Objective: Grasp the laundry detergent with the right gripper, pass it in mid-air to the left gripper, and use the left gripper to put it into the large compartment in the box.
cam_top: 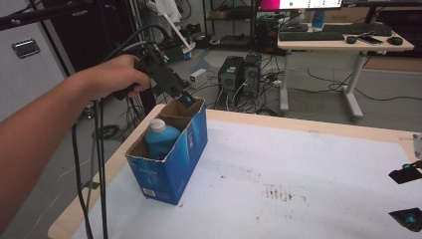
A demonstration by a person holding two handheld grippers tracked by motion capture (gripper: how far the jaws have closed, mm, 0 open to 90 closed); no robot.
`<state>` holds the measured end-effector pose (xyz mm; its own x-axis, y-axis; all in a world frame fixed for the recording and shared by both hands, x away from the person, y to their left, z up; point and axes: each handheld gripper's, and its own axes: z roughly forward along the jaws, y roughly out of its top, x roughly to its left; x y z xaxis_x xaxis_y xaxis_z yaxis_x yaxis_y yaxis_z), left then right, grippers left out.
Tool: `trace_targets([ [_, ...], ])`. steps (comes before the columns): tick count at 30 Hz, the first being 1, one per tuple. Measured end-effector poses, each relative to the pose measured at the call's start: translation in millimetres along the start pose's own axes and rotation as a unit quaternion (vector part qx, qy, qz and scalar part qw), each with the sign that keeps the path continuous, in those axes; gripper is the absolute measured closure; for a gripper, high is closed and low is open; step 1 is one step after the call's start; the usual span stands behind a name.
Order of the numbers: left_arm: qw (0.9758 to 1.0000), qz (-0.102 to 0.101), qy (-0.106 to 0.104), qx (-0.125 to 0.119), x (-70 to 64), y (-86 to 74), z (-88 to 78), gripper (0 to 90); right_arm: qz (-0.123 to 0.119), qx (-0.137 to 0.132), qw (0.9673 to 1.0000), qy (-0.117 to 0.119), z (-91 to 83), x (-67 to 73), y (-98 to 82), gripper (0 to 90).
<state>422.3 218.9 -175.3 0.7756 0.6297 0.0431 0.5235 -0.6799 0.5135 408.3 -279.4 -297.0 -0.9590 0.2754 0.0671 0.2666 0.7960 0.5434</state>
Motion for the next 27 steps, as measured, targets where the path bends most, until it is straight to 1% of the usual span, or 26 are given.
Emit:
trace_targets([
  [2, 1.0000, 0.000, -0.002, -0.001, -3.0, 4.3, 3.8, 18.5, 0.000, -0.002, 1.0000, 0.000, -1.2, 0.7, -0.3, 1.1],
  [3, 1.0000, -0.004, -0.003, -0.006, -4.6, 7.0, 6.0, 18.5, -0.001, -0.003, 1.0000, -0.001, -1.8, 1.0, -0.6, 1.1],
  [5, 0.9998, -0.010, -0.014, -0.013, -7.9, 13.0, 10.0, 18.6, 0.000, -0.004, 1.0000, -0.002, -3.0, 1.8, -0.9, 1.1],
  [6, 0.9997, -0.008, -0.017, -0.017, -10.6, 16.3, 12.1, 18.5, 0.001, -0.006, 1.0000, -0.002, -3.5, 2.4, -1.0, 1.1],
  [7, 0.9997, -0.006, -0.015, -0.018, -14.0, 20.2, 14.4, 18.4, 0.001, -0.006, 1.0000, -0.004, -4.2, 3.1, -1.0, 1.1],
  [8, 0.9997, -0.006, -0.015, -0.016, -17.3, 24.5, 17.1, 13.5, -0.001, -0.007, 1.0000, -0.004, -4.8, 3.7, -1.1, 1.1],
  [9, 0.9998, -0.003, -0.015, -0.015, -20.9, 28.6, 19.5, 5.3, 0.000, -0.008, 1.0000, -0.005, -6.1, 4.9, -1.5, 1.1],
  [10, 0.9998, 0.004, -0.015, -0.016, -24.6, 32.6, 21.4, 5.3, 0.000, -0.008, 1.0000, -0.005, -6.1, 4.9, -1.5, 1.1],
  [11, 0.9998, 0.004, -0.015, -0.016, -24.6, 32.6, 21.4, 5.1, 0.000, -0.008, 1.0000, -0.005, -6.1, 4.9, -1.5, 1.1],
  [12, 0.9994, 0.015, -0.026, -0.016, -31.6, 40.7, 26.0, 5.1, 0.001, -0.008, 0.9999, -0.007, -6.4, 5.3, -1.8, 1.1],
  [13, 0.9993, 0.023, -0.026, -0.013, -35.4, 44.7, 28.5, 1.6, 0.001, -0.011, 0.9999, -0.007, -6.8, 5.2, -2.6, 1.1],
  [14, 0.9991, 0.026, -0.030, -0.011, -38.9, 48.4, 31.4, 1.5, 0.002, -0.012, 0.9999, -0.007, -6.8, 5.3, -2.8, 1.1],
  [16, 0.9985, 0.042, -0.035, -0.003, -46.8, 56.2, 38.3, 1.5, 0.002, -0.012, 0.9999, -0.007, -6.6, 5.6, -2.9, 1.1],
  [21, 0.9975, 0.058, -0.039, -0.005, -60.7, 70.4, 50.5, 1.6, 0.000, -0.013, 0.9999, -0.007, -6.4, 8.0, -0.7, 1.1],
  [22, 0.9975, 0.058, -0.040, -0.006, -62.5, 72.4, 52.2, 1.6, -0.001, -0.014, 0.9999, -0.007, -6.1, 8.1, -0.2, 1.1],
  [24, 0.9966, 0.068, -0.045, -0.010, -67.0, 77.9, 56.5, 1.6, -0.001, -0.015, 0.9999, -0.007, -5.5, 8.0, 0.4, 1.1],
  [27, 0.9941, 0.083, -0.069, -0.015, -72.1, 83.0, 61.6, 1.6, 0.001, -0.014, 0.9999, -0.007, -4.9, 7.9, 1.4, 1.1],
])
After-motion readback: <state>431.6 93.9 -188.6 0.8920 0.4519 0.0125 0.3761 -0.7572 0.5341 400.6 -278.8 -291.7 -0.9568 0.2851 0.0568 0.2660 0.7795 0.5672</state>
